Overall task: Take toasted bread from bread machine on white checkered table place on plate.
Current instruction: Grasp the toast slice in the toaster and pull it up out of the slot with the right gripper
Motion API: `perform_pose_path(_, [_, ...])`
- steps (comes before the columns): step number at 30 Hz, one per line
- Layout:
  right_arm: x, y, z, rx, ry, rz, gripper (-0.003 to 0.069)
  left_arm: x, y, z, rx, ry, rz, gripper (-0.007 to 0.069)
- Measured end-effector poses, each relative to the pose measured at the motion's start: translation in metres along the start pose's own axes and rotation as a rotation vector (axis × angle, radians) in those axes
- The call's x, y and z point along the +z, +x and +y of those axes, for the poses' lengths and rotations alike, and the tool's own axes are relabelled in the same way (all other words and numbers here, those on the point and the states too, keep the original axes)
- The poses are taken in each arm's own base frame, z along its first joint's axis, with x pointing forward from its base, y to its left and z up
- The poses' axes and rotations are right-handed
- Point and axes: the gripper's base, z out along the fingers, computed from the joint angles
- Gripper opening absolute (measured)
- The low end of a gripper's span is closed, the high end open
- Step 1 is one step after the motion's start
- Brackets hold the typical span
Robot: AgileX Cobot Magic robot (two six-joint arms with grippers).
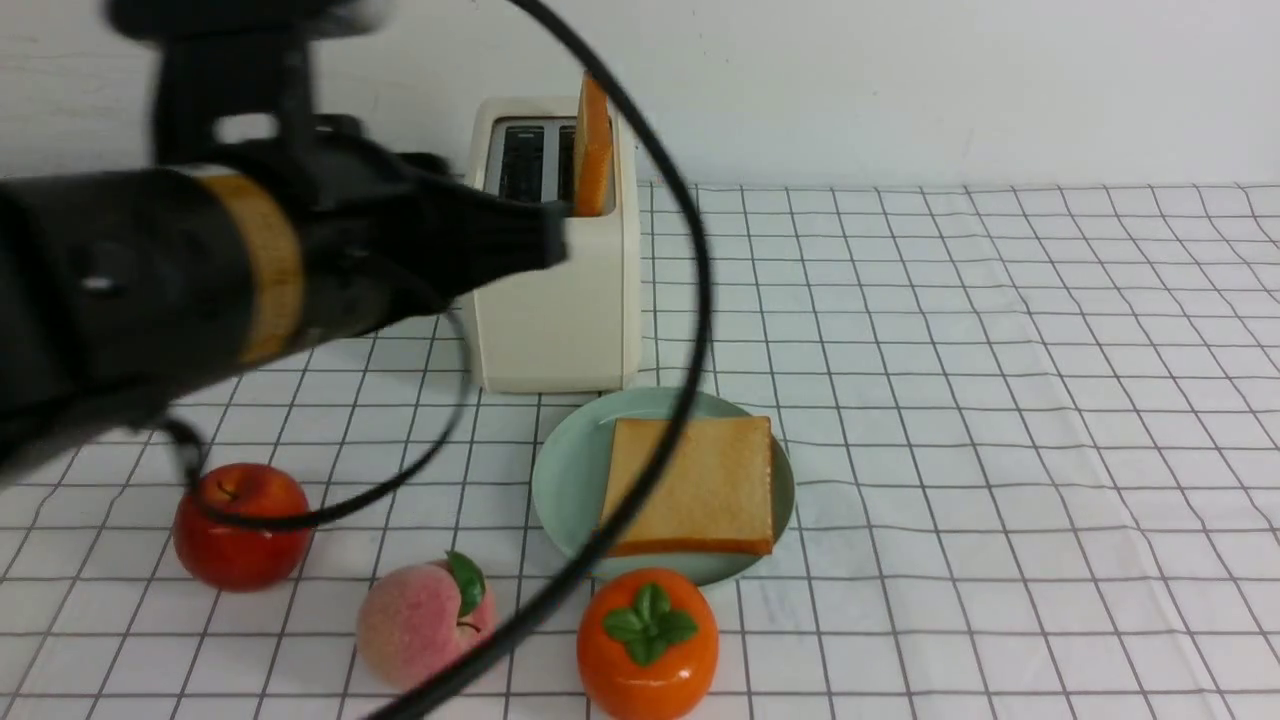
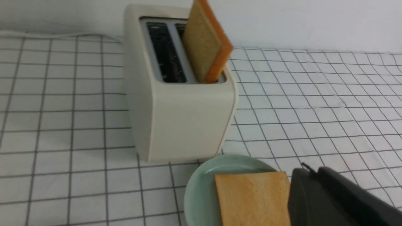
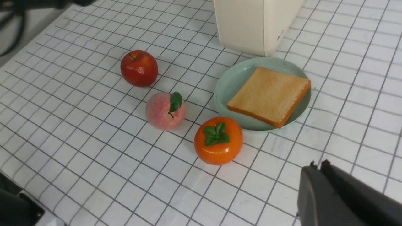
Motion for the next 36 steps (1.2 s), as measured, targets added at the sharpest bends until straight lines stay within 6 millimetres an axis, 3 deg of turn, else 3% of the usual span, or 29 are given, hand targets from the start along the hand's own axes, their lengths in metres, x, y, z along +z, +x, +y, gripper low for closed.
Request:
perform_pose_path(3, [0.019, -0.014, -0.011, 0.059, -0.040, 0.048, 0.0014, -0.031, -0.001, 0.010, 0.013, 0.029, -0.012, -0.0013])
perform_pose_path(7, [0.060, -0.051, -0.028, 0.084, -0.094, 0.130, 0.0006, -0.079, 0.004, 0.028, -0.004, 0.104, -0.026, -0.0013])
perform_pose_path(10, [0.088, -0.069, -0.026, 0.054, -0.106, 0.169, 0.0003, -0.095, 0.013, 0.036, 0.002, 0.125, -0.018, -0.0013])
perform_pose_path(11, [0.106, -0.077, -0.016, 0.024, -0.117, 0.205, 0.0003, -0.106, 0.019, 0.043, -0.001, 0.140, -0.025, -0.0013])
perform_pose_path(12, [0.107, -0.081, -0.014, 0.008, -0.108, 0.203, 0.0003, -0.109, 0.019, 0.044, -0.004, 0.143, -0.030, -0.0013])
perform_pose_path(14, [0.145, -0.093, 0.008, -0.066, -0.080, 0.260, 0.0003, -0.120, 0.029, 0.053, -0.013, 0.159, -0.039, -0.0013])
perform_pose_path(18, [0.202, -0.108, 0.041, -0.155, -0.017, 0.260, 0.0004, -0.129, 0.038, 0.061, 0.003, 0.168, -0.058, -0.0013])
perform_pose_path(19, [0.209, -0.107, 0.044, -0.154, -0.016, 0.264, 0.0005, -0.130, 0.038, 0.061, 0.004, 0.169, -0.058, -0.0013])
perform_pose_path(20, [0.230, -0.115, 0.054, -0.178, 0.012, 0.224, 0.0011, -0.133, 0.039, 0.062, 0.018, 0.173, -0.070, -0.0013])
perform_pose_path(21, [0.232, -0.116, 0.055, -0.179, 0.014, 0.220, 0.0011, -0.134, 0.038, 0.063, 0.021, 0.174, -0.073, -0.0013])
perform_pose_path(23, [0.266, -0.127, 0.061, -0.159, 0.049, 0.161, 0.0031, -0.136, 0.038, 0.063, 0.038, 0.182, -0.089, -0.0013])
perform_pose_path(25, [0.293, -0.134, 0.058, -0.142, 0.099, 0.118, 0.0072, -0.137, 0.037, 0.063, 0.041, 0.190, -0.099, -0.0013])
perform_pose_path(27, [0.306, -0.134, 0.055, -0.127, 0.120, 0.109, 0.0101, -0.136, 0.037, 0.063, 0.041, 0.192, -0.101, -0.0013])
perform_pose_path(29, [0.333, -0.140, 0.044, -0.099, 0.173, 0.057, 0.0199, -0.136, 0.037, 0.061, 0.040, 0.205, -0.111, -0.0013])
perform_pose_path(32, [0.359, -0.146, 0.025, -0.030, 0.213, -0.012, 0.0370, -0.136, 0.036, 0.061, 0.040, 0.211, -0.118, -0.0013])
perform_pose_path(36, [0.389, -0.143, -0.006, 0.057, 0.233, -0.067, 0.0521, -0.136, 0.036, 0.061, 0.040, 0.212, -0.119, -0.0013])
